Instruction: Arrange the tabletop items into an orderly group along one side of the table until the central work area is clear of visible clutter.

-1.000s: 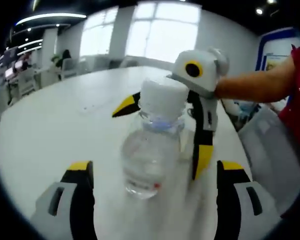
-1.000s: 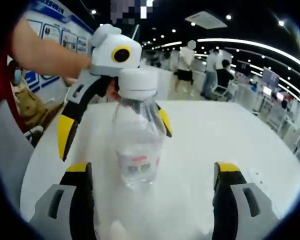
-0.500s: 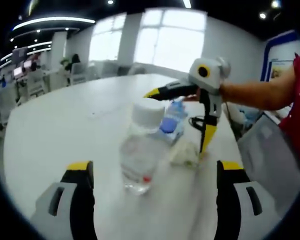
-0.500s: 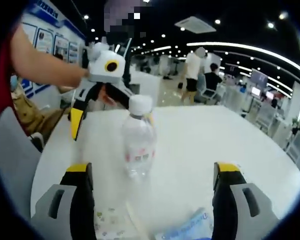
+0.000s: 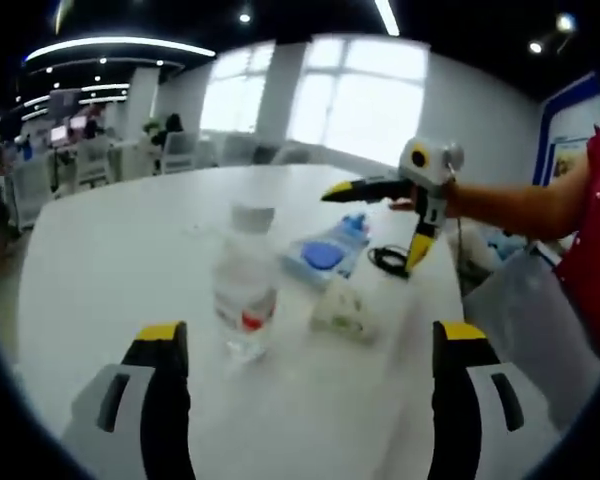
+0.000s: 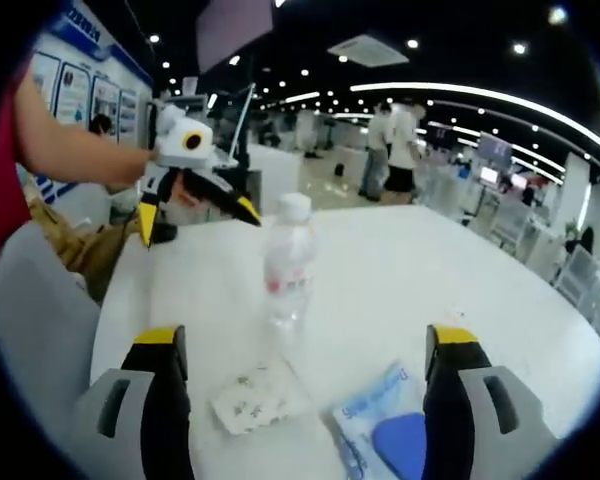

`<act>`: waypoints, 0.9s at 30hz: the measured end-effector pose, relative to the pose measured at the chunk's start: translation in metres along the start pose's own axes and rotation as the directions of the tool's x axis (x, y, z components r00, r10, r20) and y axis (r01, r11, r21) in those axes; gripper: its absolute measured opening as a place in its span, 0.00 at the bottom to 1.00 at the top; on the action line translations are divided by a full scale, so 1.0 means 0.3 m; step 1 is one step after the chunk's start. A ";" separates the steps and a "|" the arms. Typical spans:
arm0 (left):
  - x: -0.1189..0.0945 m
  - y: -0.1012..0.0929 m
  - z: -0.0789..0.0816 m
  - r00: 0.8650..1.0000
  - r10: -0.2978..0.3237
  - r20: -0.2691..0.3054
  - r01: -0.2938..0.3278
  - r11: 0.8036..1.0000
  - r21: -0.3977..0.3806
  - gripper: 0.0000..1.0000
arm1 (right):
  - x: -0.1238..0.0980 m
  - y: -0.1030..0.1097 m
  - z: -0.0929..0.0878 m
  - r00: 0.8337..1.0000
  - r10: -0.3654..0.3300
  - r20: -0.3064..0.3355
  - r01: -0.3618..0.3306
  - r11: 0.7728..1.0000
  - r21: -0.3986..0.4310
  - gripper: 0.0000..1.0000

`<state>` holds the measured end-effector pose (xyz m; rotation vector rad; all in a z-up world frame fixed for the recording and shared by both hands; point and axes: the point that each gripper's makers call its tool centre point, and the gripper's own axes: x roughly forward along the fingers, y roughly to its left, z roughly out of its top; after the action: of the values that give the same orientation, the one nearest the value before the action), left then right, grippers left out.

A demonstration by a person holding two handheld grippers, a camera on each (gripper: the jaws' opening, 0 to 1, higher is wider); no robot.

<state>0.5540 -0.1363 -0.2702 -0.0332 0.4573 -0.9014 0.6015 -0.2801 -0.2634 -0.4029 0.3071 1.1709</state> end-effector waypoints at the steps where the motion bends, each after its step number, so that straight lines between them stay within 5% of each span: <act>1: -0.008 -0.010 0.000 1.000 0.004 0.008 -0.004 1.000 -0.004 0.98 | -0.019 0.014 -0.005 1.000 -0.006 0.000 0.006 1.000 0.008 0.97; 14: -0.055 -0.189 -0.028 0.996 0.031 0.087 -0.026 0.998 -0.054 0.96 | -0.148 0.137 -0.061 0.999 -0.050 0.003 0.050 0.994 0.096 0.95; 27: -0.007 -0.281 -0.049 0.996 0.030 0.082 -0.024 0.997 -0.073 0.94 | -0.152 0.183 -0.106 0.998 -0.029 -0.055 0.036 0.991 0.133 0.92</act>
<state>0.4840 -0.1852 -0.2644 -0.1292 0.4119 -0.8540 0.5331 -0.3142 -0.2797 -0.3205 0.4210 1.1025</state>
